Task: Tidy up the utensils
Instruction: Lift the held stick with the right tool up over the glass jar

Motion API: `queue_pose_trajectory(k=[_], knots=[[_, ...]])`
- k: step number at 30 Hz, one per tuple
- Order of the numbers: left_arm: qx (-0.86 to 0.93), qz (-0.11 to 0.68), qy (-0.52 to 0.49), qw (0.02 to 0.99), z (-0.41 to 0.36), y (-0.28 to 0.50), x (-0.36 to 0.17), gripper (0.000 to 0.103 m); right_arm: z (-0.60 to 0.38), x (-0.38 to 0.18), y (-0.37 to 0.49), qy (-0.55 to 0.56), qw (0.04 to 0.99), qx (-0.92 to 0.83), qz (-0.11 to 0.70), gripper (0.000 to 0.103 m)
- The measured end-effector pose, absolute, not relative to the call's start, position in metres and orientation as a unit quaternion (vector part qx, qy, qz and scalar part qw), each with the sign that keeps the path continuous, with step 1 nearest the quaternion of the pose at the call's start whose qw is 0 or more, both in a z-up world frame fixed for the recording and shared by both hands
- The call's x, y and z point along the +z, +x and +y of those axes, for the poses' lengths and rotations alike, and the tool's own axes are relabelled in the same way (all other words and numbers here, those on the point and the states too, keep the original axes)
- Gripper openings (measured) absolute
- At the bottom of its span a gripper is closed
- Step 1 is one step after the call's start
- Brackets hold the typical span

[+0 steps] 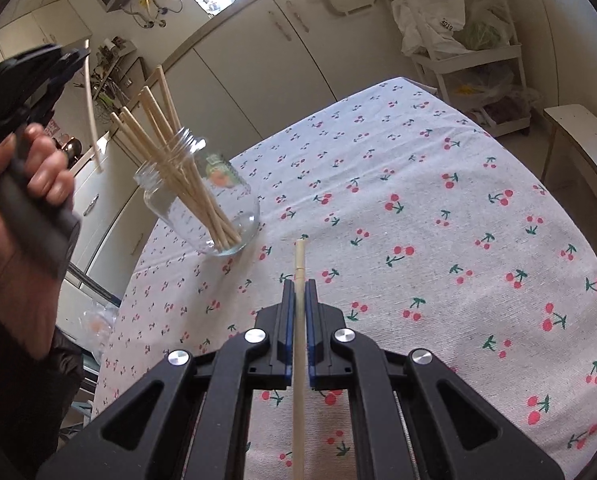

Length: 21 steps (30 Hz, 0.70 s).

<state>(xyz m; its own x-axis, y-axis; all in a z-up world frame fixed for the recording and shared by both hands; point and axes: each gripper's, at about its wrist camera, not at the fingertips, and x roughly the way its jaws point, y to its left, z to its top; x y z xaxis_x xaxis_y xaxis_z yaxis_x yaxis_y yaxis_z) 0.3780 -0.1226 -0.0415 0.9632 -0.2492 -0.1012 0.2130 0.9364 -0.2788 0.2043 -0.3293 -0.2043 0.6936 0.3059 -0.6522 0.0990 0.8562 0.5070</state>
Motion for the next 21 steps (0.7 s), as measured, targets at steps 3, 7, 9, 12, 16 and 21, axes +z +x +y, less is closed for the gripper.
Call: queue_pose_trajectory(k=[3, 7, 9, 12, 16, 21], knots=[[-0.112, 0.059, -0.140, 0.982, -0.124, 0.386, -0.044, 0.005, -0.331, -0.205, 0.204, 0.269, 0.880, 0.060, 0.387, 0.006], [-0.101, 0.044, -0.137, 0.984, -0.130, 0.390, -0.049, 0.005, -0.334, -0.206, 0.204, 0.278, 0.878, 0.058, 0.386, 0.006], [-0.097, 0.040, -0.131, 0.986, -0.134, 0.391, -0.054, 0.005, -0.334, -0.206, 0.204, 0.278, 0.878, 0.059, 0.386, 0.006], [-0.091, 0.037, -0.116, 0.988, -0.141, 0.389, -0.065, 0.005, -0.334, -0.206, 0.205, 0.277, 0.878, 0.060, 0.386, 0.006], [-0.087, 0.042, -0.103, 0.990, -0.146, 0.386, -0.079, 0.005, -0.334, -0.206, 0.205, 0.280, 0.877, 0.061, 0.386, 0.006], [-0.087, 0.056, -0.089, 0.991, -0.148, 0.380, -0.094, 0.005, -0.334, -0.206, 0.205, 0.279, 0.877, 0.061, 0.386, 0.006]])
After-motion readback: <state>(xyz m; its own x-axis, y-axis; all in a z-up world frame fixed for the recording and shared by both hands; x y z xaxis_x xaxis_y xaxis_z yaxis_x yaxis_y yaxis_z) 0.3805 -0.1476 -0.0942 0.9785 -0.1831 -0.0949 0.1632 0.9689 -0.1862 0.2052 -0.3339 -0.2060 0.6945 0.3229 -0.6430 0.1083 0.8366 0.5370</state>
